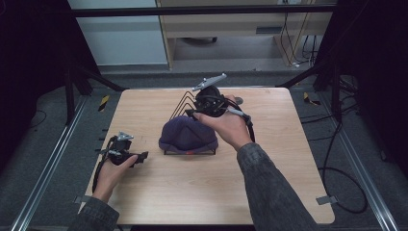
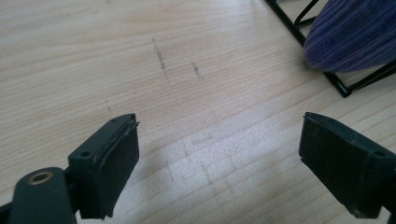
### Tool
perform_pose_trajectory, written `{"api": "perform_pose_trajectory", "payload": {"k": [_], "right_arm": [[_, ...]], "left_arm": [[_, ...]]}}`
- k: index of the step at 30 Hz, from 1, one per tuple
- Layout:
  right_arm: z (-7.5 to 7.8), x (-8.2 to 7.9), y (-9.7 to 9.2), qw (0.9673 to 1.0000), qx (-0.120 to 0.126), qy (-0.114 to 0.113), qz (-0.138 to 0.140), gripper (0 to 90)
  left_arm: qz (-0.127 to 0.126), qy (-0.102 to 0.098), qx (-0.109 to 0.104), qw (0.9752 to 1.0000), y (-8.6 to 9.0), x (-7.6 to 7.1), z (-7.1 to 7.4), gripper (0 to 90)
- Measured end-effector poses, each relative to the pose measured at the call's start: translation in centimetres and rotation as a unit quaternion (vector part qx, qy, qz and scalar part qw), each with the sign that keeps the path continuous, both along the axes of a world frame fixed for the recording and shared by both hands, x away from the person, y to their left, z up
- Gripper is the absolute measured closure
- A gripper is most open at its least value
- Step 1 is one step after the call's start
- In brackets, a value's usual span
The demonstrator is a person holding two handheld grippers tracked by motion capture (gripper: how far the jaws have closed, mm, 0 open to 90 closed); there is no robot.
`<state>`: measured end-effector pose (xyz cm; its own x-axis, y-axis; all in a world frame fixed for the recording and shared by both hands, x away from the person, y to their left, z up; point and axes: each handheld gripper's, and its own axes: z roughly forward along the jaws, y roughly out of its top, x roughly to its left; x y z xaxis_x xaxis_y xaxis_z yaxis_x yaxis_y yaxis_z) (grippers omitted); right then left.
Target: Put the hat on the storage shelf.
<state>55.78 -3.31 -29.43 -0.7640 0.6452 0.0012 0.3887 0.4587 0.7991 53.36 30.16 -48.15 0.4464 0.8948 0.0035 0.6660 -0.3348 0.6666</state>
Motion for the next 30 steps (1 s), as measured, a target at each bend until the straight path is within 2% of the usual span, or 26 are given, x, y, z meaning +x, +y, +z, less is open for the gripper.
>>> {"api": "perform_pose_trajectory", "payload": {"k": [1,13,19,23,30], "right_arm": [[0.0,0.0,-0.2,1.0,0.0,0.001,-0.005,53.0],[0.5,-0.6,-2.7,0.9993,0.003,-0.01,-0.037,41.8],[0.5,-1.0,-4.2,0.9987,0.004,-0.014,-0.05,35.4],[0.5,-1.2,-5.1,0.998,0.004,-0.017,-0.061,30.6],[-0.5,-1.6,-7.2,0.996,0.004,-0.011,-0.089,21.3]], "left_arm": [[-0.001,0.007,0.001,1.0,0.0,0.0,-0.3,10.7],[-0.005,0.028,0.011,0.9995,-0.4,0.2,-1.2,7.3],[-0.007,0.028,0.012,0.9995,-0.5,0.2,-1.4,4.9],[-0.013,0.025,0.02,0.9994,-0.6,0.1,-1.5,3.3],[-0.013,0.021,0.021,0.9995,-0.6,0.1,-1.6,2.0]]}}
